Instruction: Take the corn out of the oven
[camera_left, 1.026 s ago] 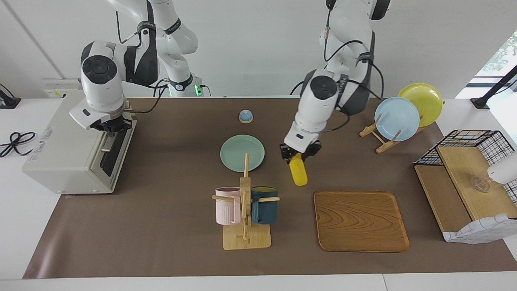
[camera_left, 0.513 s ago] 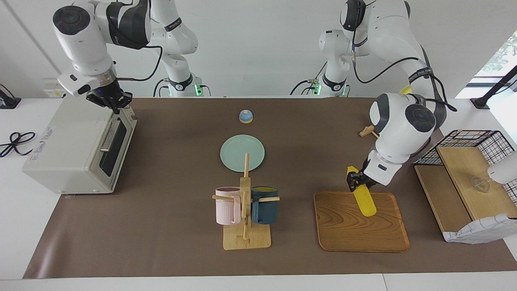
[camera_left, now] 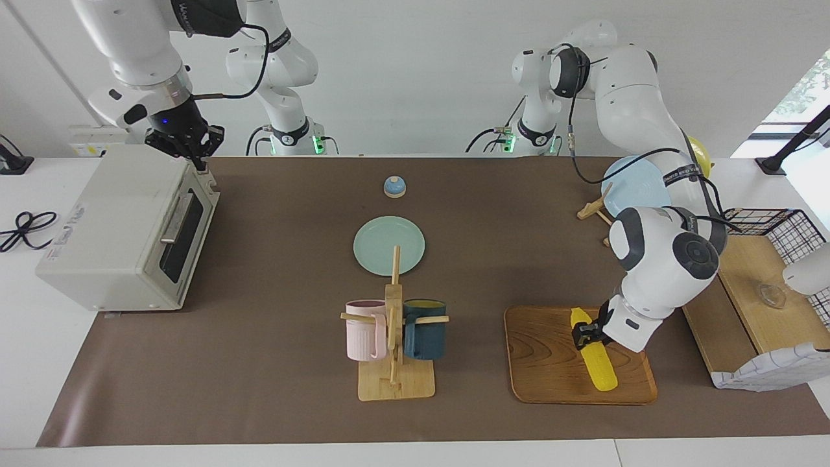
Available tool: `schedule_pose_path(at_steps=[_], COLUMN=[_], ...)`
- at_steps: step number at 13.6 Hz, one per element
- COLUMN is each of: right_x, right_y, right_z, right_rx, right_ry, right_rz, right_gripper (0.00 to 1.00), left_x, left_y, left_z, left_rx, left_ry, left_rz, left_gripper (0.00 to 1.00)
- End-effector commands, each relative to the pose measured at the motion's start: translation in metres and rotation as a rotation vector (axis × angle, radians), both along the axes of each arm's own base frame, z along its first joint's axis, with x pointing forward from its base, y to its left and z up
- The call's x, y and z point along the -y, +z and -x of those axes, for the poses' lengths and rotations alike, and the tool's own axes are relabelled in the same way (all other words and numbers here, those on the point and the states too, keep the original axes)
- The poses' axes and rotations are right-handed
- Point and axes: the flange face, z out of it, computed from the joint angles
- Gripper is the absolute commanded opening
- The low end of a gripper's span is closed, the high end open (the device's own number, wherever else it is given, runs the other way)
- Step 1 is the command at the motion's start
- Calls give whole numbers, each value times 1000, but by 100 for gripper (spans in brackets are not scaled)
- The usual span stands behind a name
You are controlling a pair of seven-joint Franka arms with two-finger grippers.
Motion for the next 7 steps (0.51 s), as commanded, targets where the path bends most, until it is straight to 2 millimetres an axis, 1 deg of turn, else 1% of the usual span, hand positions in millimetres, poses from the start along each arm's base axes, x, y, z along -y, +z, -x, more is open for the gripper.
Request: schedule_pose_path(at_steps=[1, 2, 4, 5, 6, 7], right_x=[4, -1, -4, -2, 2, -2], right_y=[1, 2, 3, 3, 8, 7], right_z=[1, 0, 3, 0, -4, -15], right_rx=[-12, -8, -31, -30, -23, -26], right_ry=[-45, -66, -78, -84, -93, -87], right_rz=[-20, -15, -14, -24, -31, -38], right_gripper=[99, 100, 100, 100, 100, 100], left_x=[5, 7, 8, 7, 7, 7], left_y=[-11, -14, -17, -15, -15, -16], left_z=[-1, 0, 2, 1, 2, 2], left_rx=[37, 35, 35, 38, 38, 37], left_ry=[-10, -13, -21, -24, -37, -54], left_rz=[24, 22, 21, 21, 20, 18], left_gripper=[0, 0, 0, 0, 0, 0])
